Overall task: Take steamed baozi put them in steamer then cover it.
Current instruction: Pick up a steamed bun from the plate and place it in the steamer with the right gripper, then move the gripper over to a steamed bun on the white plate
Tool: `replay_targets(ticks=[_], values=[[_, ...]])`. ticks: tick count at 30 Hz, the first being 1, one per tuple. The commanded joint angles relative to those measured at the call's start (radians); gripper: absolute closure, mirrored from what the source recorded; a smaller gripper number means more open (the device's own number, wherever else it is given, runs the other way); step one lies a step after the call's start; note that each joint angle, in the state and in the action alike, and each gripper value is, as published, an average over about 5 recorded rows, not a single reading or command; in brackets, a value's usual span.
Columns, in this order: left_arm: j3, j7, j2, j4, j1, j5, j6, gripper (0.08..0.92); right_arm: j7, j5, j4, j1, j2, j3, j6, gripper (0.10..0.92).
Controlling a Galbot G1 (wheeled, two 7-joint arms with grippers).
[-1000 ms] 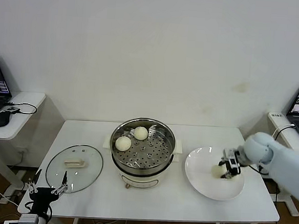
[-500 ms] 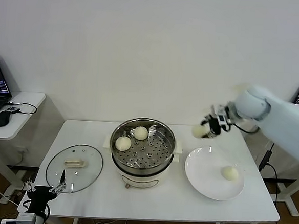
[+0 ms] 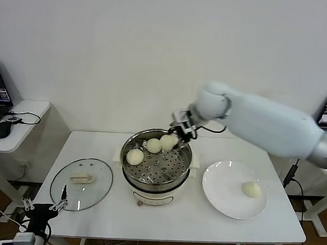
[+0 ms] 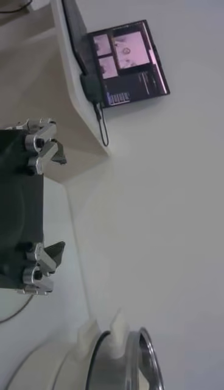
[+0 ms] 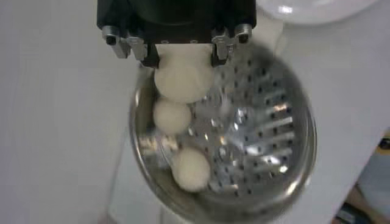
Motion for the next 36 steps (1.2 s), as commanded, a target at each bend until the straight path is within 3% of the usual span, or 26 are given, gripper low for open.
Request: replay_targets(ticks=[1, 8, 20, 26, 30, 34, 36], values=[[-0.004, 0.0, -0.002, -0.001, 0.0, -0.002, 0.0, 0.177, -0.044, -0.054, -0.077, -0.028, 0.167, -0.069, 0.18, 0.449], [0.0, 0.0, -0.009, 0.003, -0.007, -0.002, 0.0, 0.177, -0.059, -0.147, -0.091, -0.054, 0.178, -0.1, 0.284, 0.448], [0.007, -0.001, -0.014, 0.01, -0.01, -0.002, -0.003, 0.177, -0.066, -0.189, -0.072, -0.061, 0.174, -0.12, 0.323, 0.414], [0.004, -0.001, -0.013, 0.007, -0.009, -0.002, -0.003, 0.177, -0.061, -0.171, -0.065, -0.045, 0.149, -0.095, 0.317, 0.319], [-0.002, -0.001, -0.007, 0.006, -0.009, -0.004, -0.003, 0.177, -0.047, -0.141, -0.054, 0.0, 0.089, -0.048, 0.29, 0.224], [0.0, -0.001, -0.007, 0.004, -0.012, -0.003, -0.004, 0.177, -0.021, -0.099, -0.022, 0.043, -0.015, 0.001, 0.192, 0.204], [0.003, -0.001, -0.007, 0.003, -0.013, -0.003, -0.004, 0.177, -0.011, -0.067, 0.023, 0.059, -0.092, 0.021, 0.065, 0.203]])
